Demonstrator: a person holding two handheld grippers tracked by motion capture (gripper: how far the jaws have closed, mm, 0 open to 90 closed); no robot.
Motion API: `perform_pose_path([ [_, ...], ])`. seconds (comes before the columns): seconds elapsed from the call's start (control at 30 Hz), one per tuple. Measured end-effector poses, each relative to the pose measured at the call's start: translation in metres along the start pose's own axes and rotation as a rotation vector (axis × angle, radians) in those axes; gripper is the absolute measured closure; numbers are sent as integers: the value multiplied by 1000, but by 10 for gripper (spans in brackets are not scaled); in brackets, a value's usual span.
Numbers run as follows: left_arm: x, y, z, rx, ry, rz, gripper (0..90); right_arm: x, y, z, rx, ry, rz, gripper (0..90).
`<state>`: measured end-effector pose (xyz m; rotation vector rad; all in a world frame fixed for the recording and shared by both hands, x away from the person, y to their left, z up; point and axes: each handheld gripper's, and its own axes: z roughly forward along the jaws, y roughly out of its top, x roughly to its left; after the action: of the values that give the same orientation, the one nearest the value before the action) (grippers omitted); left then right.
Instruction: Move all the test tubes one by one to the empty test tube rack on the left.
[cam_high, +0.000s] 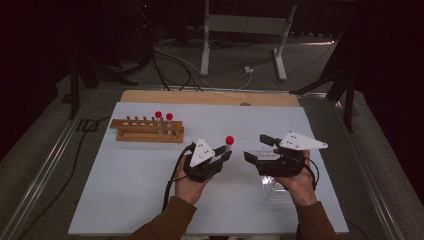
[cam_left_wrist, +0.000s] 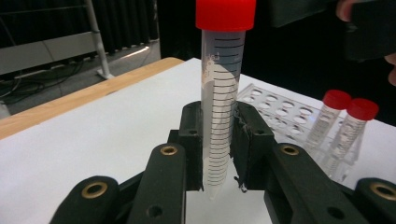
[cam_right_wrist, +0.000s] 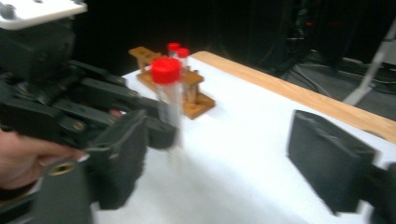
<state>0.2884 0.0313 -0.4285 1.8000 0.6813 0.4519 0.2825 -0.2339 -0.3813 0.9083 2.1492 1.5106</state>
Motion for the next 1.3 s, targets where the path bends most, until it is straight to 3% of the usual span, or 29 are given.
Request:
perform_pose_path([
  [0.53, 29, -5, -26, -17, 73, -45, 762, -30, -19, -25, -1, -104, 41, 10],
  [1.3, 64, -8, -56, -26, 164, -78, 761, -57, -47, -50, -22, -203, 105, 0],
])
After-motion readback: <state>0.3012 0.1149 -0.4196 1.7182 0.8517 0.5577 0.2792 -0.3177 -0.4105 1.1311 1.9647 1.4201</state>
